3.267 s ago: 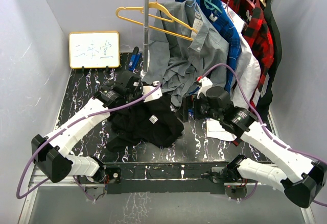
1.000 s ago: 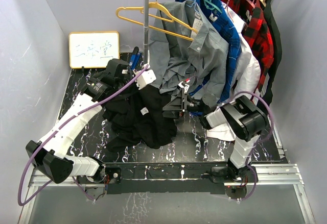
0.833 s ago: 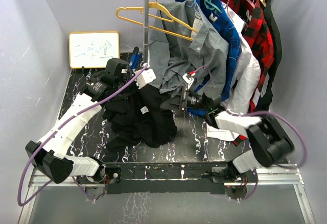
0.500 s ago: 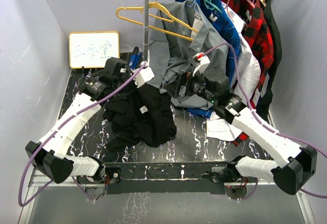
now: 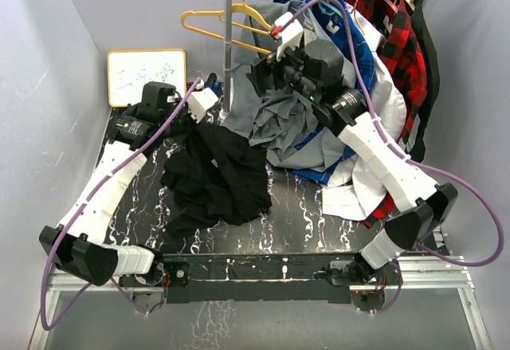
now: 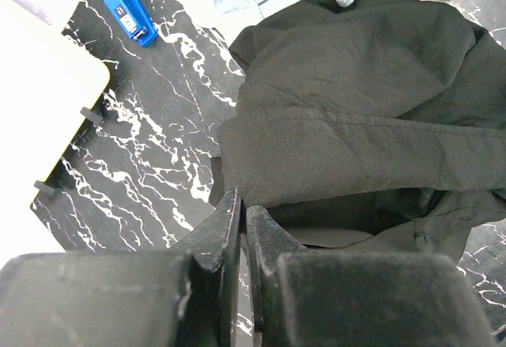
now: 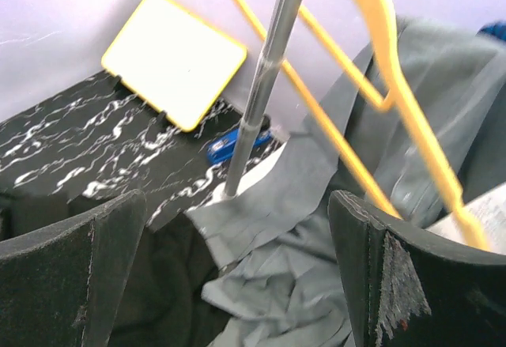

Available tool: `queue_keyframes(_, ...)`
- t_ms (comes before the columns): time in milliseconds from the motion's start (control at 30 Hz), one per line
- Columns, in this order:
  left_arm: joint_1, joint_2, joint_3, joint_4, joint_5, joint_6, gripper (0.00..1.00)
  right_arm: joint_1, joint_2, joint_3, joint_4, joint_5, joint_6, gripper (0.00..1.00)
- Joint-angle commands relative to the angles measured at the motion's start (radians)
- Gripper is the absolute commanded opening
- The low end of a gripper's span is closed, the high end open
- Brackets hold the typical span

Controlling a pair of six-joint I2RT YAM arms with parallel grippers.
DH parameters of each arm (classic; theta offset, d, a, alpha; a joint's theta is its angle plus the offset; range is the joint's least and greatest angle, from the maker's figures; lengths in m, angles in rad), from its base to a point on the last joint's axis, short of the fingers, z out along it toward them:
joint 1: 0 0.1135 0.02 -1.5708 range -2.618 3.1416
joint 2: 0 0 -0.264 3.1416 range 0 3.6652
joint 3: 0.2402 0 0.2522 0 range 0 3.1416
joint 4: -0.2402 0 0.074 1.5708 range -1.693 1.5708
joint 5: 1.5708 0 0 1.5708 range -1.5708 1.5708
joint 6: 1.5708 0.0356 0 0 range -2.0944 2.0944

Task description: Place the shirt on the hanger

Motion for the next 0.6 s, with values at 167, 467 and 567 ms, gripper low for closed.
queue_keyframes(167,0.014,-0.062,-0.019,0.005,0.086,-0.028,0.00,-0.109,0.155,0.285,0.078,-0.054,-0.149,0.98)
queue_keyframes(467,0.015,-0.082,-0.058,0.024,0.075,-0.018,0.00,-0.211,0.207,0.316,0.108,-0.136,-0.092,0.88)
queue_keyframes(567,0.015,-0.083,-0.062,0.030,0.071,-0.017,0.00,-0.227,0.246,0.322,0.112,-0.168,-0.064,0.79)
